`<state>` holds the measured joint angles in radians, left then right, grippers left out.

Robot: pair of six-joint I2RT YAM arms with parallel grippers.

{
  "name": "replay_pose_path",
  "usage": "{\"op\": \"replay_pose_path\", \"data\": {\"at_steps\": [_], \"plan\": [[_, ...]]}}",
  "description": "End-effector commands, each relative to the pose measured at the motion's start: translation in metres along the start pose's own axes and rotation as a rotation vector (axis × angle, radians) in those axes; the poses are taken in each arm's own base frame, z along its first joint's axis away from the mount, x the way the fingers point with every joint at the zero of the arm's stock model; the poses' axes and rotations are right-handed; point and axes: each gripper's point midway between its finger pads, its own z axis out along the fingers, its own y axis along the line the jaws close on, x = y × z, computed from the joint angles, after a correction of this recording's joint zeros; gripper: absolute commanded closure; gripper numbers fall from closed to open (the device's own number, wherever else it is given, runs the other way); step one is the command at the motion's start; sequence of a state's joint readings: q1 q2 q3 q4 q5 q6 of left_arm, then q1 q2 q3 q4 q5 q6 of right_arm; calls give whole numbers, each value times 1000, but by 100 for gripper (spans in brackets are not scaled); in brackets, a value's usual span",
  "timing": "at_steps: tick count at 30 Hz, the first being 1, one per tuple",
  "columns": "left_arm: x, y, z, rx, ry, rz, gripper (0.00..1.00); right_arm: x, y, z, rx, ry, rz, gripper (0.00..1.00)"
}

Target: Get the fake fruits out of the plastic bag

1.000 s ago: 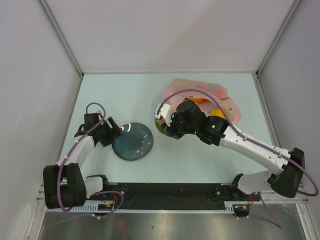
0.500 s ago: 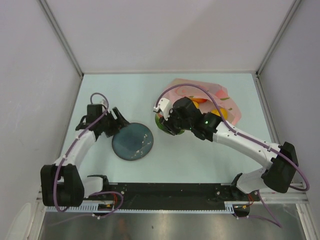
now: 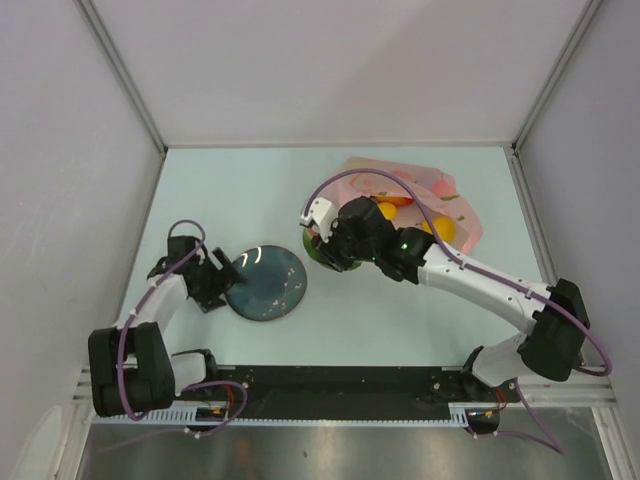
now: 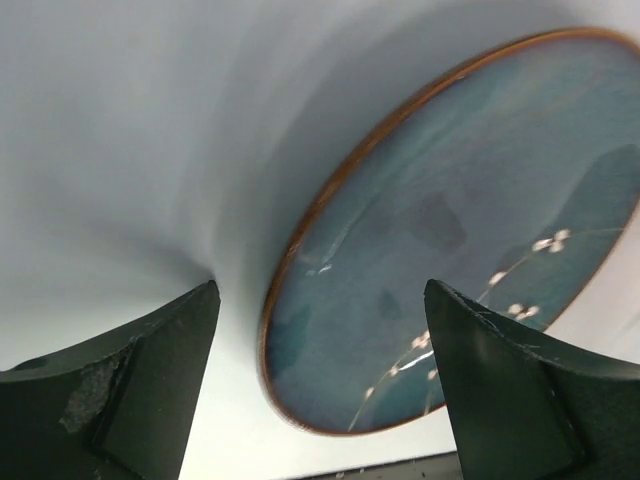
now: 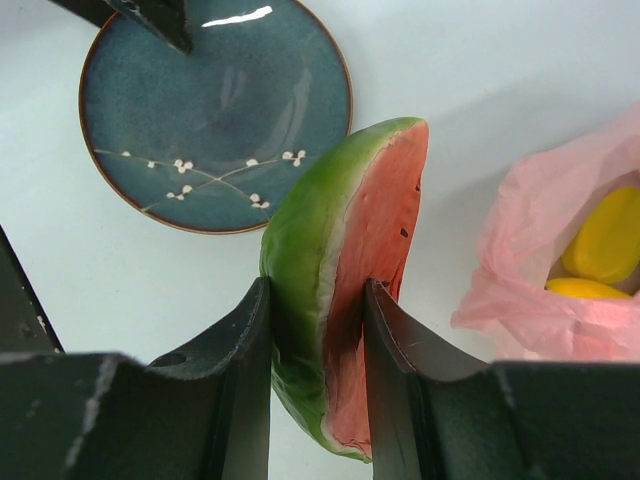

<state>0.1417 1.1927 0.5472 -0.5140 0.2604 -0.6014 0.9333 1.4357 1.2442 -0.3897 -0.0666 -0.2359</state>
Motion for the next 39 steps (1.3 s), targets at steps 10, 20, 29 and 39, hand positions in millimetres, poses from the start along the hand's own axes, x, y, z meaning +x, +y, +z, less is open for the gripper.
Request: {"op": "replay_pose_path", "data": {"at_steps": [10,20,29,39], "plan": [[16,-85,11,179,63,199,8,-3,3,31,19,5,87,96],[-64,-49,-47,135,-219,21,0,17,22,102,14,68,202,99],[-84,-55,-81,196,-359,14,0,1,43,169,25,121,444,98],[-88,-54,-89,213,-387,-18,0,21,76,210,-8,225,588,85]]}}
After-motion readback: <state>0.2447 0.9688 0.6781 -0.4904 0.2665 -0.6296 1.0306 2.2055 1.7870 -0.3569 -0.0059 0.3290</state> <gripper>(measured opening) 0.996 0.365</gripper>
